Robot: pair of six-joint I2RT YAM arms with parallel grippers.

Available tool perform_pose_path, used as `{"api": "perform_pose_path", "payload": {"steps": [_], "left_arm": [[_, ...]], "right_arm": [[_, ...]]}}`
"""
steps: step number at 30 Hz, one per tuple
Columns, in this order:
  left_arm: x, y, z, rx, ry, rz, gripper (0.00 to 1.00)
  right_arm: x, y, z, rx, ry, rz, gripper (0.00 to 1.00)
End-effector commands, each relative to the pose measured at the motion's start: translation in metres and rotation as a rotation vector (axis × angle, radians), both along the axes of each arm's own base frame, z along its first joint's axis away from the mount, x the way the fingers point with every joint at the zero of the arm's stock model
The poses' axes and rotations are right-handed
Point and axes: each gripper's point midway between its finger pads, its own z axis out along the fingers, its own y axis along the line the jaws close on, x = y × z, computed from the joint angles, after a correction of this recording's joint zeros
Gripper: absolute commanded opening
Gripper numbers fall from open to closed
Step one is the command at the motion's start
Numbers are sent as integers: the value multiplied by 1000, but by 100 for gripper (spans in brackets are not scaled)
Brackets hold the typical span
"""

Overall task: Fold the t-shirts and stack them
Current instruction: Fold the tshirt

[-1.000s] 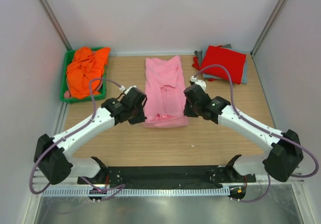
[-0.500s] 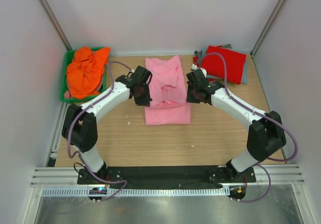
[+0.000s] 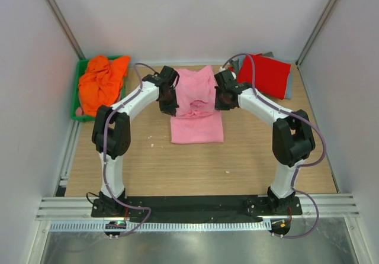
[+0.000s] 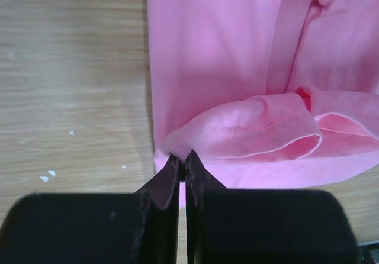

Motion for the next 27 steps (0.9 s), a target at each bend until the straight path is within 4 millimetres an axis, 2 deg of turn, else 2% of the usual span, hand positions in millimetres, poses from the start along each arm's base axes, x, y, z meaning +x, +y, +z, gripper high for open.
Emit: {"api": "perform_pose_path", "payload": {"steps": [1, 2, 3, 4, 5, 6, 7, 8, 9, 10, 11, 12, 13, 14, 15, 16, 17, 18, 19, 20, 21, 22, 23, 24, 25, 27], "left_arm": [[17, 4, 1, -3, 8, -21, 1], [21, 4, -3, 4, 8, -29, 3], [28, 4, -1, 6, 5, -28, 13], [31, 5, -15, 15, 36, -28, 23], [34, 4, -21, 16, 49, -41, 33], [35, 6, -23, 19, 74, -42, 44], [50, 4, -11, 0, 42, -34, 59], [55, 6, -17, 4, 60, -27, 63], [58, 11, -11, 7, 69, -12, 66], [71, 10, 9, -8, 18, -2, 68], [75, 13, 21, 3, -10, 10, 68], [76, 15, 36, 4, -33, 21, 69], [73, 16, 42, 9, -48, 21, 69], [69, 19, 67, 10, -102, 28, 70], [68, 22, 74, 26, -142, 36, 70], [53, 28, 60, 53, -106, 39, 71], [46, 31, 65, 52, -123, 44, 71], [31, 36, 64, 46, -129, 47, 72], [21, 37, 66, 31, -133, 57, 72], [12, 37, 63, 15, -133, 61, 72], [-7, 33, 58, -37, -125, 49, 72], [-16, 30, 53, -72, -115, 57, 71], [-26, 25, 47, -107, -102, 53, 70], [-38, 21, 29, -135, -91, 45, 68], [-47, 12, 34, -198, -98, 22, 66], [-50, 1, 29, -250, -123, 21, 63]], "right_arm": [[26, -2, 6, 7, -30, -7, 1], [31, 1, -4, 6, -11, 0, 1], [34, 3, -8, 11, 0, 4, 3], [36, 3, -13, 12, 14, 9, 11], [45, 4, -12, 19, 16, 5, 42], [48, 3, -25, 6, 46, 4, 55], [51, 2, -28, 3, 58, 6, 64], [65, 2, -17, 13, 27, -1, 72], [71, 1, -14, 11, 20, 1, 74], [73, -3, -16, 1, 39, -4, 75], [86, -3, 3, 13, 0, -8, 77], [90, -13, 11, -3, -12, -23, 77], [91, -17, 29, -4, -38, -31, 77], [89, -23, 38, -13, -57, -39, 79], [88, -31, 45, -30, -75, -57, 80], [75, -38, 53, -32, -88, -64, 81], [67, -41, 54, -28, -88, -66, 84], [62, -42, 54, -14, -100, -72, 85], [39, -41, 32, 8, -37, -59, 86], [26, -39, 45, 56, -60, -54, 89], [14, -34, 42, 99, -50, -33, 89], [-9, -22, 18, 183, 12, 2, 90], [-22, -17, 27, 243, -2, 25, 91], [-26, -11, 24, 287, -12, 39, 91], [-47, -12, 0, 301, 46, 38, 91], [-65, -3, -3, 381, 73, 62, 89]]}}
